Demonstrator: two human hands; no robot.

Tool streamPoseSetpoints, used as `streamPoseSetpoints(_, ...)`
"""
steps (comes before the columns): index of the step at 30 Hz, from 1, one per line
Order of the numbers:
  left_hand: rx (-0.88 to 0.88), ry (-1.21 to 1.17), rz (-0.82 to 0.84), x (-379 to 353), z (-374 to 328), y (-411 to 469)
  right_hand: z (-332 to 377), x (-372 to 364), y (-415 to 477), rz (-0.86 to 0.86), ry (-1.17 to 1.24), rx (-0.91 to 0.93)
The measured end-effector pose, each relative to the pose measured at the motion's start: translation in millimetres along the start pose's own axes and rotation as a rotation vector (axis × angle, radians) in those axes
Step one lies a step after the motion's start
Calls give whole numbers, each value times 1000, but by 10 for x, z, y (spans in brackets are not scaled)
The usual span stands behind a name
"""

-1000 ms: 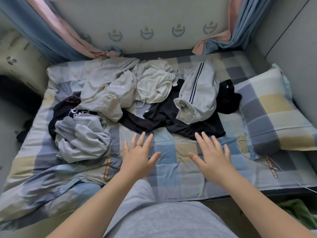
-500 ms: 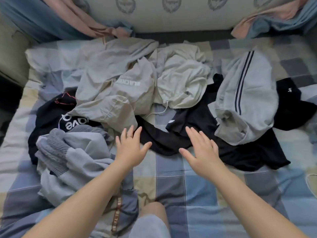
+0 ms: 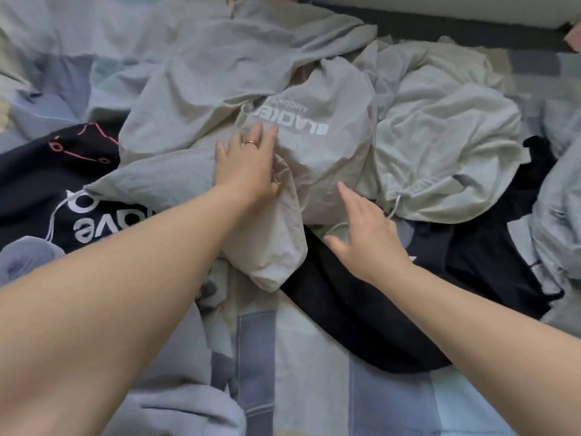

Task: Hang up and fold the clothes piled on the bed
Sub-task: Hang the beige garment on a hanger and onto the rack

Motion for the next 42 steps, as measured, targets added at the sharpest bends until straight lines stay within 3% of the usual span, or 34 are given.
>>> streamPoseSetpoints(8, -7, -139, 154, -420, -226, -428, 39, -160, 89, -20, -143, 53)
streamPoseSetpoints(14, -138, -444, 360, -552, -708, -1593, -119, -145, -243, 19, -291, 180)
streamPoseSetpoints(20, -168, -581, 474, -718, -1323, -2754, -618, -159, -1164, 46, -209, 170)
streamPoseSetpoints(22, -209, -606, 528, -772, -1623, -3111, -876, -240, -1507, 138, -96, 60)
streamPoseSetpoints(24, -274, -610, 584, -804, -1933, -3476, -1124, -375, -1877, 267, 323, -241)
streamPoseSetpoints(27, -346, -599, 680, -849, -2321, -3996, -1393, -571, -2457, 324, 971, -809)
streamPoseSetpoints(29, -387, -602, 737, -866, -2561, -4326, -1514, -604, -2758, 359, 1124, -939)
streamPoseSetpoints(32, -497, -566, 807, -920, -3002, -4798, -1786, -535, -3065, 317, 1125, -890)
streamPoseSetpoints(36, -511, -493, 835, -1117, -3529, -5220, -2401, -499, -3556, 229, 996, -916)
streamPoseSetpoints(42, -577, -398, 993, -1498, -4258, -5801, -3646, -400, -4671, -22, 788, -1137)
Point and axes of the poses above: each hand's wrist, its own y-axis towards the middle knuckle, its own x-axis out of the back of the hand, z = x × y, the point moved 10 cm from there along y, towards the middle knuckle, and after that the axes turned 5 degrees about -z, right-handed, at the moved point
